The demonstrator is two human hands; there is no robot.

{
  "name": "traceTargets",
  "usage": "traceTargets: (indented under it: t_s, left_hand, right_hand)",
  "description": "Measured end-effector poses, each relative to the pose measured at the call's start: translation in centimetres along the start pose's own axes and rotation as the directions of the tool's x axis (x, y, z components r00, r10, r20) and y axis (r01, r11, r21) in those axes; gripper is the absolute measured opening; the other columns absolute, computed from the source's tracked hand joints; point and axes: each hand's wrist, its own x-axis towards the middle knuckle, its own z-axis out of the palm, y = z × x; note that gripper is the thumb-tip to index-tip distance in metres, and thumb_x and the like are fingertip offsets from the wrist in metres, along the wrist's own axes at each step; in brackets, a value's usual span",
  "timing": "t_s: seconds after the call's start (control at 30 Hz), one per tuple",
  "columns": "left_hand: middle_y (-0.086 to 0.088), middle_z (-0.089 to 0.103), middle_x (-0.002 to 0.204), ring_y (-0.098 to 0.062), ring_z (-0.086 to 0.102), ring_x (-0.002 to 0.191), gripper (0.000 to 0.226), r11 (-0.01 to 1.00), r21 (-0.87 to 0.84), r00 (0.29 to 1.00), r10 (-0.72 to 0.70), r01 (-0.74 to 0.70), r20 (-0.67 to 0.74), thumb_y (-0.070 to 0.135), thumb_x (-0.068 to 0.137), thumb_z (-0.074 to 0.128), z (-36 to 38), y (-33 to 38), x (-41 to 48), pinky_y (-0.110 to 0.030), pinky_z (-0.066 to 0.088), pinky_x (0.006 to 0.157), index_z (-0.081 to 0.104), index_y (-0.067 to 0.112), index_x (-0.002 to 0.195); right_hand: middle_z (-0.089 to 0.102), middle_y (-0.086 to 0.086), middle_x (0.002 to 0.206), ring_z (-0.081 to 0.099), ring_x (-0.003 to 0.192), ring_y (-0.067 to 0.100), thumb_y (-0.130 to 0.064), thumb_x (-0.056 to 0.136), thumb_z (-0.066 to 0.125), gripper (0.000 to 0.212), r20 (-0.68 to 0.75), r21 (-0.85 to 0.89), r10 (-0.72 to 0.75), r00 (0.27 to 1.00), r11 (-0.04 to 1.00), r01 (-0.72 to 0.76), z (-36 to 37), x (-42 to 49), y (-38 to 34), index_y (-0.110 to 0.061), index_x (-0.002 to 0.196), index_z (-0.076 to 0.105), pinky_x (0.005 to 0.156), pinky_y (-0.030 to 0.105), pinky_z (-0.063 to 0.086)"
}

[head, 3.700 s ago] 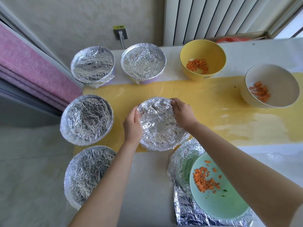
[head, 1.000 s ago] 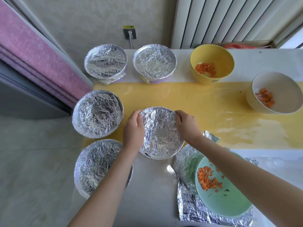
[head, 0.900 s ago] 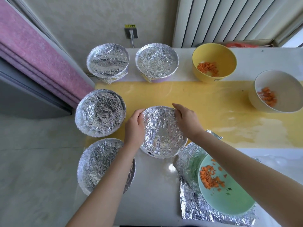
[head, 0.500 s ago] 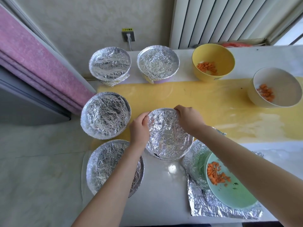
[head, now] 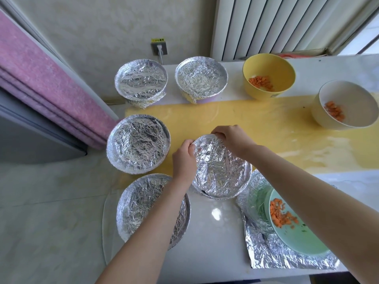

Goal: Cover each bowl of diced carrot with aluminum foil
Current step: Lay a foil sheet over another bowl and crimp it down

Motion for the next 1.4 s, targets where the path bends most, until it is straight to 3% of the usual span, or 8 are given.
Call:
traceTargets:
  t_s: [0.17,0.27,0.5,0.67,0.93,1.17,1.33,1.4]
  left_hand:
    - [-0.011,0.066,0.099,-0.017,0.052,0.079,0.03,1.0,0.018,0.999,0.0,0.0,-0.032,0.012,0.1,0.039,0.0,0.0,-0.1,-0.017,0.029,0.059,0.058,0.005,0.121]
    - [-0.013,0.067,0.107,-0.023,0.06,0.092,0.03,1.0,0.014,0.999,0.012,-0.011,-0.042,0.012,0.1,0.04,0.0,0.0,-0.2,-0.017,0.034,0.069,0.058,0.004,0.122]
    - [-0.015,0.068,0.105,-0.025,0.062,0.093,0.03,0.998,0.041,0.996,0.042,-0.039,-0.082,0.009,0.099,0.041,0.2,0.1,-0.3,-0.021,0.041,0.071,0.059,0.005,0.123]
    - [-0.014,0.068,0.102,-0.025,0.063,0.09,0.03,0.996,0.061,0.995,0.065,-0.06,-0.079,0.009,0.099,0.04,0.1,0.1,-0.4,-0.023,0.042,0.07,0.059,0.007,0.123]
    - [-0.015,0.068,0.098,-0.027,0.061,0.085,0.032,0.992,0.113,0.997,0.062,-0.058,-0.034,0.014,0.1,0.038,-0.1,0.6,-1.1,-0.03,0.043,0.067,0.057,0.01,0.126]
    - [-0.019,0.052,0.126,-0.025,0.058,0.089,0.068,0.96,0.257,0.921,-0.197,0.112,0.335,-0.007,0.092,0.037,-0.6,1.6,-1.7,-0.032,0.049,0.072,0.007,0.014,0.149]
    - [-0.009,0.042,0.144,-0.026,0.048,0.123,0.045,0.984,0.177,0.962,-0.059,0.011,0.267,0.015,0.1,0.037,-1.1,2.0,-1.2,-0.035,0.042,0.1,0.029,0.009,0.144]
    - [-0.01,0.054,0.132,-0.027,0.057,0.11,0.038,0.994,0.102,0.982,0.012,-0.032,0.189,0.016,0.1,0.04,-0.7,2.0,-0.8,-0.026,0.047,0.087,0.042,0.009,0.138]
  right_hand:
    - [0.069,0.013,0.103,0.062,0.088,0.031,0.004,0.089,0.043,0.038,0.072,-0.145,0.026,0.997,0.989,-0.015,0.4,0.8,-0.8,-0.015,0.115,0.063,0.071,0.035,0.05]
    - [0.066,0.011,0.114,0.061,0.101,0.031,-0.01,0.098,0.044,0.031,0.1,-0.092,-0.043,0.994,0.994,0.053,0.7,0.8,-1.7,-0.014,0.124,0.059,0.082,0.034,0.046]
    - [0.066,0.015,0.095,0.049,0.073,0.026,0.005,0.09,0.04,0.034,0.097,-0.283,-0.053,0.994,0.956,0.079,0.2,1.3,-2.7,-0.008,0.109,0.064,0.061,0.028,0.029]
    - [0.059,0.004,0.124,0.058,0.107,0.026,0.008,0.09,0.037,0.051,0.143,-0.301,-0.122,0.982,0.94,0.161,0.7,0.8,-2.7,-0.017,0.133,0.05,0.079,0.033,0.044]
    - [0.064,0.003,0.12,0.061,0.102,0.026,0.008,0.09,0.039,0.049,0.123,-0.28,-0.135,0.983,0.946,0.165,1.0,0.9,-2.3,-0.018,0.127,0.056,0.077,0.03,0.045]
    - [0.066,0.005,0.118,0.061,0.105,0.026,-0.016,0.099,0.044,0.028,0.04,0.02,-0.062,0.997,0.998,0.061,0.9,-0.5,-0.2,-0.013,0.121,0.061,0.086,0.032,0.044]
    - [0.07,0.008,0.107,0.064,0.093,0.027,-0.014,0.098,0.047,0.026,0.028,0.025,-0.071,0.997,0.997,0.07,0.8,-1.1,1.0,-0.013,0.116,0.065,0.08,0.032,0.044]
    - [0.071,0.011,0.099,0.064,0.087,0.029,-0.013,0.097,0.047,0.026,0.01,0.006,-0.077,0.997,0.997,0.077,0.8,-1.0,0.8,-0.013,0.115,0.066,0.074,0.032,0.043]
